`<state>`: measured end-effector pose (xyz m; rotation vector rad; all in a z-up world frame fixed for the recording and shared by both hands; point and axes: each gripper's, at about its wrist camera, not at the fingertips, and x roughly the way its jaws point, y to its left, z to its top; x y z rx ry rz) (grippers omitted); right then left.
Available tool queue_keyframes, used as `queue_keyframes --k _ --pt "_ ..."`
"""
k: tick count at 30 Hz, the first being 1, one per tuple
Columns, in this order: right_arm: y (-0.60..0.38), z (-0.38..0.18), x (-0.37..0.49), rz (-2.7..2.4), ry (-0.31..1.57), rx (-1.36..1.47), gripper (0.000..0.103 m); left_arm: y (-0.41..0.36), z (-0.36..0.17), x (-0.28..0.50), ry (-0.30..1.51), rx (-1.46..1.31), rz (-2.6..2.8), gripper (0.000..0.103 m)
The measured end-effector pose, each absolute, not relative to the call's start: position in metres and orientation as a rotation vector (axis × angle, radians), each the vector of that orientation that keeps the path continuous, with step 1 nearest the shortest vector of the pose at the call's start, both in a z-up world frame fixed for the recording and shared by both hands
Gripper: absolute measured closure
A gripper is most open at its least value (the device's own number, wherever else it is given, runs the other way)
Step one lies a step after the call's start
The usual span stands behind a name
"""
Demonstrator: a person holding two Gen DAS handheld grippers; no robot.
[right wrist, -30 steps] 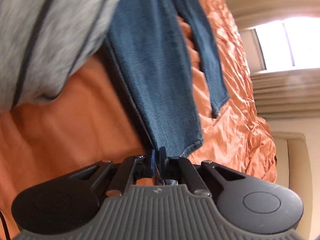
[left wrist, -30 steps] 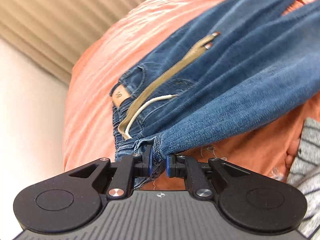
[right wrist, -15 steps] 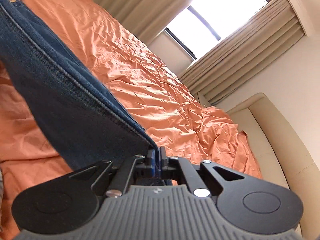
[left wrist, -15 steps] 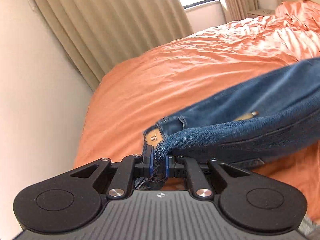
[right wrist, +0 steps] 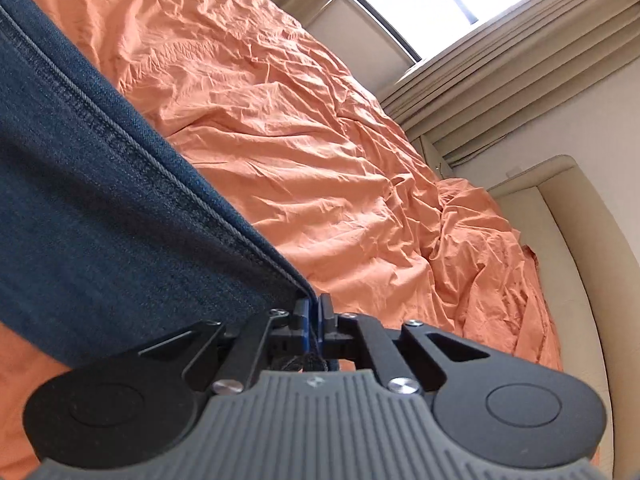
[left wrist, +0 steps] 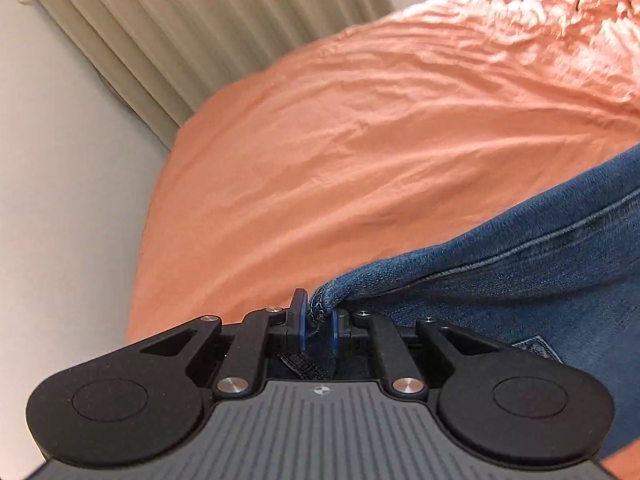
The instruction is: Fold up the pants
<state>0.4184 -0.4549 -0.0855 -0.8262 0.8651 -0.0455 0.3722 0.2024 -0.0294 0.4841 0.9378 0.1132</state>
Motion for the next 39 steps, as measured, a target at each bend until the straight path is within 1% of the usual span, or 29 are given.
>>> queue_keyframes --k 4,9,14,17,19,20,21,22,23,24,25,28,32,36,39 --pt "-0.454 -0.134 0.473 -0.029 0.949 -0.833 0.103 0.204 -0.073 0.414 1.018 0.494 0.104 0.09" --pt "-0.452 -0.181 0.504 -0.01 1.01 -0.845 0.103 0.205 -0.115 0.438 1.085 0.52 0.078 0.09" --pt "-0.451 -0.208 0.517 -0.017 1.044 -0.83 0.103 0.207 -0.135 0.453 1.107 0.496 0.084 0.09" --pt "-0.448 -0.212 0.516 -0.046 1.031 -0.835 0.103 0.2 -0.142 0.452 1.092 0.525 0.105 0.09" --pt "-0.448 -0.206 0.514 -0.066 1.027 -0.82 0.102 0.197 -0.139 0.443 1.071 0.567 0.111 0.084" --pt "-0.448 -0.201 0.512 -0.082 1.023 -0.812 0.096 0.195 -0.135 0.438 1.063 0.578 0.107 0.081" --pt "-0.447 -0.196 0.511 -0.097 1.019 -0.803 0.079 0.195 -0.131 0.435 1.059 0.579 0.107 0.066" --pt "-0.446 -0.187 0.508 -0.12 1.006 -0.795 0.06 0.193 -0.125 0.432 1.058 0.569 0.102 0.049" --pt "-0.445 -0.179 0.503 -0.136 0.983 -0.784 0.03 0.191 -0.117 0.429 1.044 0.561 0.112 0.008" --pt "-0.444 -0.169 0.498 -0.135 0.967 -0.758 0.024 0.189 -0.107 0.424 1.019 0.553 0.133 0.0" --pt "-0.444 -0.159 0.493 -0.137 0.966 -0.727 0.026 0.188 -0.097 0.419 0.998 0.542 0.135 0.0" --pt "-0.436 -0.133 0.472 -0.158 0.962 -0.62 0.027 0.189 -0.067 0.404 0.987 0.465 0.106 0.0" --pt "-0.415 -0.104 0.427 -0.072 0.956 -0.363 0.027 0.203 -0.032 0.367 0.961 0.29 0.093 0.001" --pt "-0.376 -0.099 0.383 0.058 0.967 -0.155 0.027 0.238 -0.015 0.322 0.91 0.056 0.099 0.001" --pt "-0.338 -0.104 0.356 0.147 0.959 -0.058 0.027 0.278 -0.018 0.289 0.878 -0.175 0.145 0.001"
